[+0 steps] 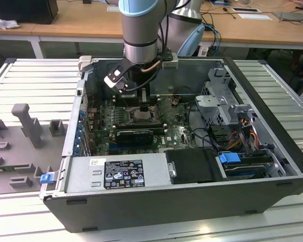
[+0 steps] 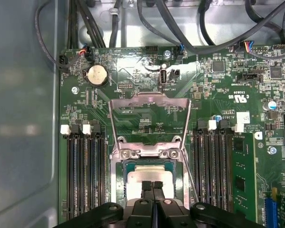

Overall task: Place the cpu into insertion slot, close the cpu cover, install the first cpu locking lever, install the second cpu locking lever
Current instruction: 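Close the cpu cover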

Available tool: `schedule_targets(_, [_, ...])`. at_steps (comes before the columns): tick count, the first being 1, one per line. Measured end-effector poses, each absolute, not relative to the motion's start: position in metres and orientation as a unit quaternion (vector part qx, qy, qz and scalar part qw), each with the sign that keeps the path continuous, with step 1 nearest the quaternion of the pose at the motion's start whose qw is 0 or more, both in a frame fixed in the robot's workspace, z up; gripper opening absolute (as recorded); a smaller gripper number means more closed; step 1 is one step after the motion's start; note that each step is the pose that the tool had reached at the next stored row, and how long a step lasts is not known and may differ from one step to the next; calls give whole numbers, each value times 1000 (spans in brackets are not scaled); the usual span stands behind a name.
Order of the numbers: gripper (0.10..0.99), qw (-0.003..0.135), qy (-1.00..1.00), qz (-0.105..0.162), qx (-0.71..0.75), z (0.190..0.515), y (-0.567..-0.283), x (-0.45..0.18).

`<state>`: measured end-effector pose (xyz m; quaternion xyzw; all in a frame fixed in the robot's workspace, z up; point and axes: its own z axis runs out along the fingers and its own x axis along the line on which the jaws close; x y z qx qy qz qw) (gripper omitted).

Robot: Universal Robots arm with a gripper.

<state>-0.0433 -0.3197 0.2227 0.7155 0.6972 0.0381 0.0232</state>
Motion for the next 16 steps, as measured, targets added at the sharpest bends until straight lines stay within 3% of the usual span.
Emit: schedule_targets(16, [106, 23, 697, 38, 716, 228, -320, -43])
